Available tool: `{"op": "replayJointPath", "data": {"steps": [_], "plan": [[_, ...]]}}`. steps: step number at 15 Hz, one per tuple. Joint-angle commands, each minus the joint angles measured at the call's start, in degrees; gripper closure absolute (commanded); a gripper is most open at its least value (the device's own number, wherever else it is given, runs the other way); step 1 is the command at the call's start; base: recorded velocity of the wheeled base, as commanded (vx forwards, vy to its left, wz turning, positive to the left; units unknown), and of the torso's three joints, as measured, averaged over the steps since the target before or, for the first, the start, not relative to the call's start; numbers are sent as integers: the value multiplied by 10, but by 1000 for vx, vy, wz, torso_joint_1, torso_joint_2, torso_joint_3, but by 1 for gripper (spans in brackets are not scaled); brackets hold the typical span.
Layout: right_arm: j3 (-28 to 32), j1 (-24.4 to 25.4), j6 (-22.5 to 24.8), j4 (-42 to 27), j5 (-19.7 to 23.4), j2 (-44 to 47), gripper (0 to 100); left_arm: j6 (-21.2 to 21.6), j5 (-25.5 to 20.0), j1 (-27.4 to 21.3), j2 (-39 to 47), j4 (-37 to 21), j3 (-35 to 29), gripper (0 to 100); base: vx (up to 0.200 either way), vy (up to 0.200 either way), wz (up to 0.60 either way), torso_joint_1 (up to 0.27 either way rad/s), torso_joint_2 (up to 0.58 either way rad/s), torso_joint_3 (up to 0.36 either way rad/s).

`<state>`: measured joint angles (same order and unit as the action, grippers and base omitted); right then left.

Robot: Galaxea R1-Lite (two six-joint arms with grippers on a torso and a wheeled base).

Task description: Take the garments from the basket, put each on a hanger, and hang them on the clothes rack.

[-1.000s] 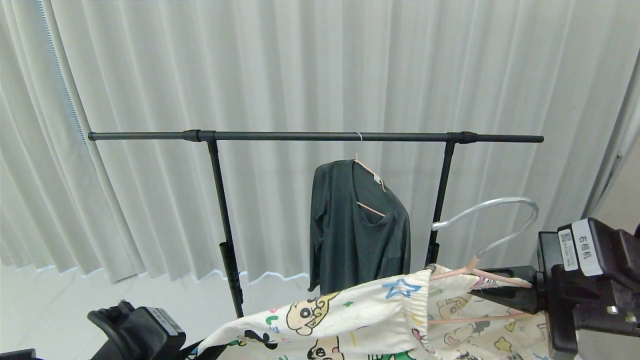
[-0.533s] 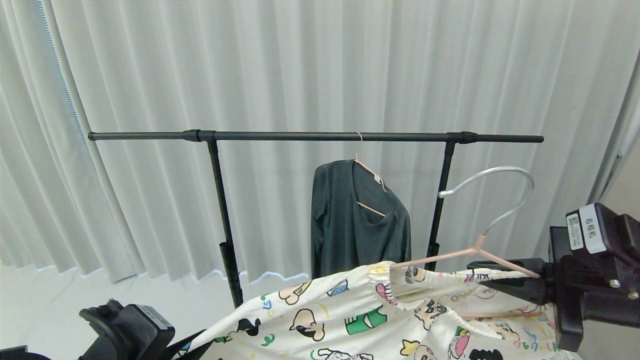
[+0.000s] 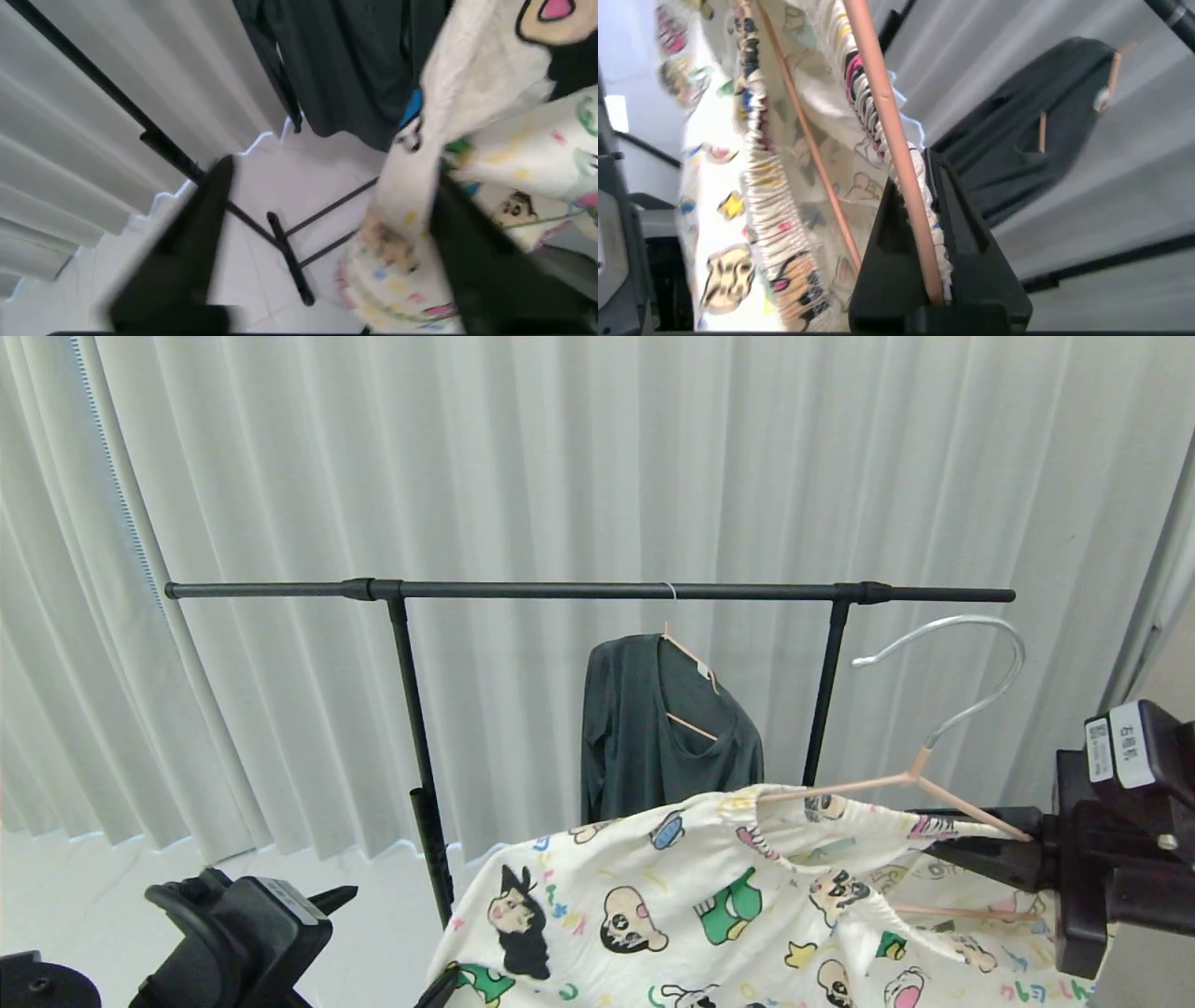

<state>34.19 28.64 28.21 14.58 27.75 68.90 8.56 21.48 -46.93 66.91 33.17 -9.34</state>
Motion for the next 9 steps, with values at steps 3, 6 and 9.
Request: {"op": "replayJointPath", "data": {"steps": [3,6,9], "plan": [[-2,-126,0,-59,1,-36,100,0,0,1,0,1,-42,0,0,0,0,0,0,0],[2,-213,0,-149,-1,-68,100,5,5,8,21,1,-56,0,0,0,0,0,0,0],[7,-299,0,-240,-31,-94,100,28,37,36,47,1,-60,0,0,0,0,0,0,0]]}}
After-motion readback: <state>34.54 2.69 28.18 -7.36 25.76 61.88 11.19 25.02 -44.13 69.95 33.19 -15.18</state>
